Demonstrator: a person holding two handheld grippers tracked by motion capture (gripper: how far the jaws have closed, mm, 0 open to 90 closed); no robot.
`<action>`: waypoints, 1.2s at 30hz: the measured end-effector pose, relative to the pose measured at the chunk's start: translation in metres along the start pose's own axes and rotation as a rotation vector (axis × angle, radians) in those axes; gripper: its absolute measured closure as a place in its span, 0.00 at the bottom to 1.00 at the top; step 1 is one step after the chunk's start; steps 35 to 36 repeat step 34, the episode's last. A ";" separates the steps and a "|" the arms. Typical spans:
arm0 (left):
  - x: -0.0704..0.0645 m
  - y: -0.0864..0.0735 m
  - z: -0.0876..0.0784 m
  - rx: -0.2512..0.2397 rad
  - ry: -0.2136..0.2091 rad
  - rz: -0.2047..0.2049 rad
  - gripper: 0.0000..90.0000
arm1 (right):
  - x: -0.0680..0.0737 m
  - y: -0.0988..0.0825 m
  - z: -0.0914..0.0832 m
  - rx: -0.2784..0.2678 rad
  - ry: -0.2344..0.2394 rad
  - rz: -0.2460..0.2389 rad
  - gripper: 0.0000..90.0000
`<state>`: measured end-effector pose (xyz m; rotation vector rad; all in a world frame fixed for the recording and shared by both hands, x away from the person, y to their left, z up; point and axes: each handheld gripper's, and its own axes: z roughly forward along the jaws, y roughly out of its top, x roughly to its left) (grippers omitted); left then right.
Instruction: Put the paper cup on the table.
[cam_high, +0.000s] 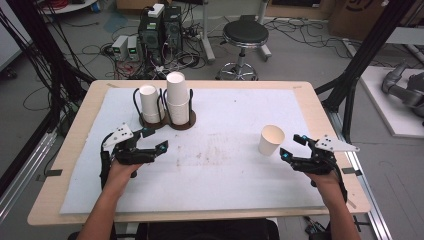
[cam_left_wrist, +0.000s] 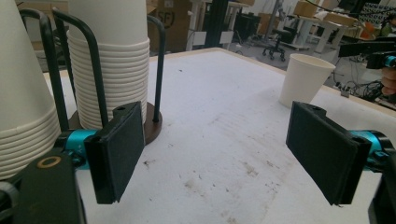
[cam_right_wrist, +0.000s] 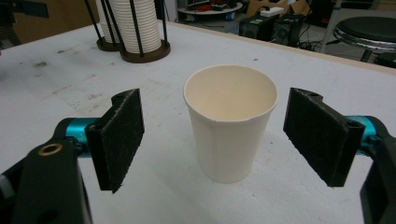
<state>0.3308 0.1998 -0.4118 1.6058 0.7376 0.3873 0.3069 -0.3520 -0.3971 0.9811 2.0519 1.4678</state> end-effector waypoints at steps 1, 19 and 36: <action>0.000 0.000 -0.001 -0.002 -0.001 0.002 0.22 | 0.000 0.000 0.000 0.000 -0.003 -0.001 0.23; -0.004 0.002 -0.004 -0.024 -0.007 0.011 0.22 | 0.012 0.001 -0.003 0.007 -0.015 -0.023 0.23; -0.003 0.001 -0.003 -0.026 -0.010 0.010 0.22 | 0.008 -0.003 -0.002 0.011 -0.017 0.001 0.23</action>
